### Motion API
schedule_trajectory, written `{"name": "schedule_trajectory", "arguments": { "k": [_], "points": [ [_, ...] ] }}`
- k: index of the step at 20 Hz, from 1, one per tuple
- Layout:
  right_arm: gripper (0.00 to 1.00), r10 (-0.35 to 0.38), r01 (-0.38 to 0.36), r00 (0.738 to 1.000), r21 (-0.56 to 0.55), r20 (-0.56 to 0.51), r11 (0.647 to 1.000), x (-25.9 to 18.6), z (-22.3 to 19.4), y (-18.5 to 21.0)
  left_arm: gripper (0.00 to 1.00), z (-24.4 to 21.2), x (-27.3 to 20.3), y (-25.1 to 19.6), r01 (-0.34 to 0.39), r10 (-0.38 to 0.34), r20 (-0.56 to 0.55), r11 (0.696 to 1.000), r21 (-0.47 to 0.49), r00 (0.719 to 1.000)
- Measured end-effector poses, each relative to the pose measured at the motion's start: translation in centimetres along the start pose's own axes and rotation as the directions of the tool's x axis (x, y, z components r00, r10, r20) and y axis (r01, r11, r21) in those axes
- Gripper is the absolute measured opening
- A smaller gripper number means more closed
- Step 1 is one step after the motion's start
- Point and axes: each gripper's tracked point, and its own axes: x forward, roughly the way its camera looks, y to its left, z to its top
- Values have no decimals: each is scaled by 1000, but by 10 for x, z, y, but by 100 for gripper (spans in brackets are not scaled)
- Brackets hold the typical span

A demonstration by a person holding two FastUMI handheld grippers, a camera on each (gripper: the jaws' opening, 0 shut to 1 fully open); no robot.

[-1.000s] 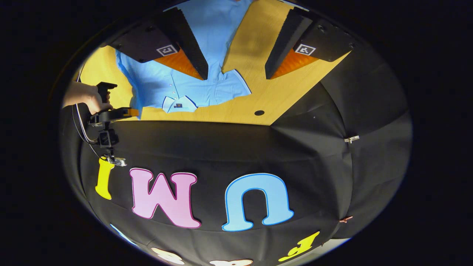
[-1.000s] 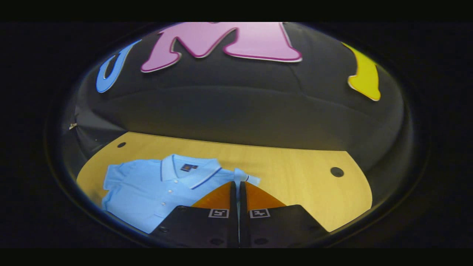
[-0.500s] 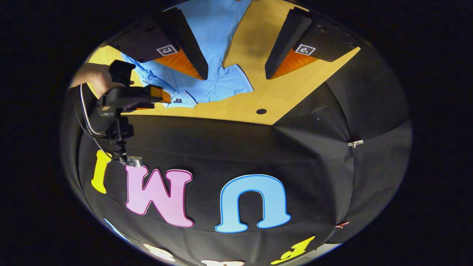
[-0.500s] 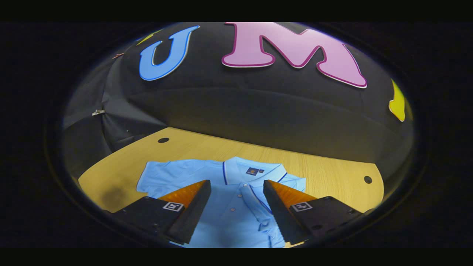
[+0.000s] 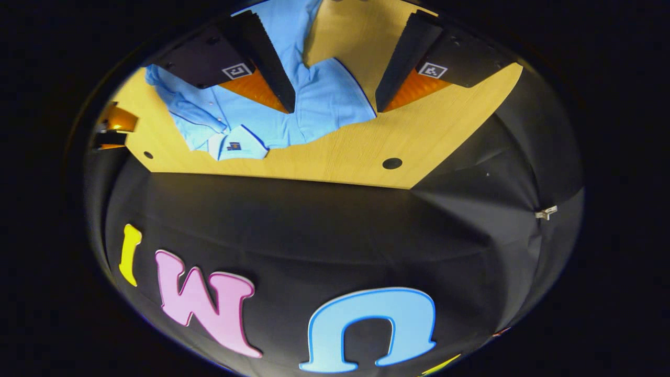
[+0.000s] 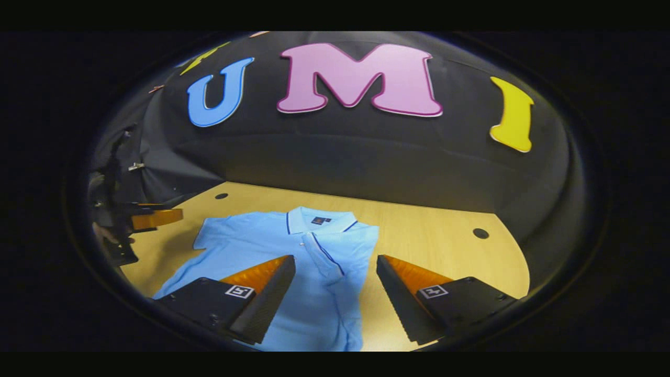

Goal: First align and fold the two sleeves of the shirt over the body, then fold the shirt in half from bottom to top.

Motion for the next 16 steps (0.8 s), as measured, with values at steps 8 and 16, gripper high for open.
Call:
{"name": "schedule_trajectory", "arguments": {
  "k": [8,16],
  "points": [
    [98,-48,57,996,110,-80,992,-59,-53,-36,99,-29,113,30,-67,65,-134,998,-9,989],
    [95,-74,97,987,166,-141,981,-65,-83,-52,97,-45,125,27,-33,33,-185,999,6,982]
  ]
}}
